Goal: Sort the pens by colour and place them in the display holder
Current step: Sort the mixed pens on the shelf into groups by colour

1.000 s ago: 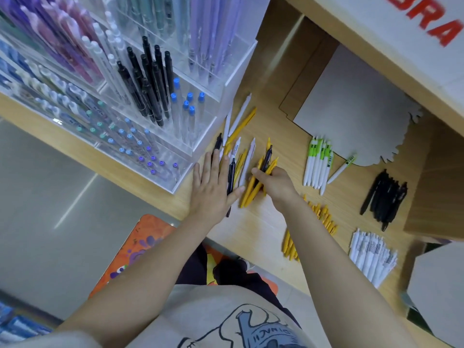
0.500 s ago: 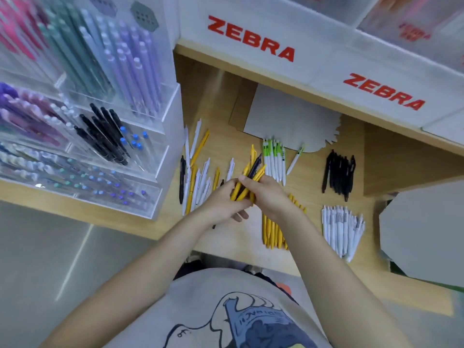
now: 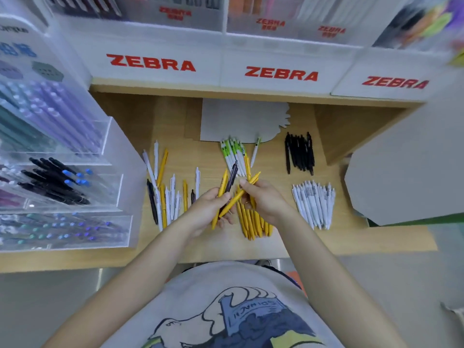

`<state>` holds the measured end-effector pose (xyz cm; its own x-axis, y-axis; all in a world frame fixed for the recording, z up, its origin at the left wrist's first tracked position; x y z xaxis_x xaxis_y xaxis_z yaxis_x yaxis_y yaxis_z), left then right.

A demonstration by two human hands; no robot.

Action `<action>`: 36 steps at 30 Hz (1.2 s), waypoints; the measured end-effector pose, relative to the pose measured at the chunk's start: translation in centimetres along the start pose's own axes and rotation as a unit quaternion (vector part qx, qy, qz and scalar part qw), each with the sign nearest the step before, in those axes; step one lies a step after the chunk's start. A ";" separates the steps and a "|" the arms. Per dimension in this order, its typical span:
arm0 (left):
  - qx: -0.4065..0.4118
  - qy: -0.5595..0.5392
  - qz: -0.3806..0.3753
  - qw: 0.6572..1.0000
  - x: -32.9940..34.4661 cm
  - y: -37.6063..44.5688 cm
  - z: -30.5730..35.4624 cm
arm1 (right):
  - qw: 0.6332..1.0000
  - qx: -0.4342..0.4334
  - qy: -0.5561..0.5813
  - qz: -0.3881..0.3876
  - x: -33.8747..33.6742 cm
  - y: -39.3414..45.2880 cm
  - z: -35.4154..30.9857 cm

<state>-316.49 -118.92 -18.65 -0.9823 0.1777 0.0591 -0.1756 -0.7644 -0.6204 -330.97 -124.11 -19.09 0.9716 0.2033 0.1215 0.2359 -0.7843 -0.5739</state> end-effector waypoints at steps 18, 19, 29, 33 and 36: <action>-0.125 0.060 0.149 0.979 5.3 5.4 -5.1 | 0.965 0.095 -0.200 0.143 -9.6 2.4 5.0; -0.127 0.050 0.150 0.979 5.5 5.4 -5.2 | 0.965 0.088 -0.194 0.154 -9.9 2.4 5.3; -0.135 -0.048 0.160 0.977 6.1 4.5 -6.1 | 0.939 0.019 -0.313 0.143 -10.2 1.0 6.4; -0.110 -0.019 0.108 0.988 6.3 4.4 -5.1 | 0.943 -0.032 -0.295 0.149 -9.9 0.2 4.7; -0.089 -0.012 0.041 0.995 6.9 4.4 -4.1 | 0.983 -0.039 -0.166 0.061 -8.8 -0.8 3.4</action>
<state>-323.74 -118.49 -24.15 -0.9945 0.1029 0.0191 -0.0821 -0.6542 -0.7519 -339.76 -123.32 -22.46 0.9351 0.2746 -0.2240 0.1307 -0.8547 -0.5024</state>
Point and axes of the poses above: each hand's wrist, its own y-axis towards the middle knuckle, its own x-axis out of the palm, z = x × y, the point moved 5 cm from there along y, towards the middle knuckle, and after that the axes turned 8 degrees about y, right-handed, at the moved point
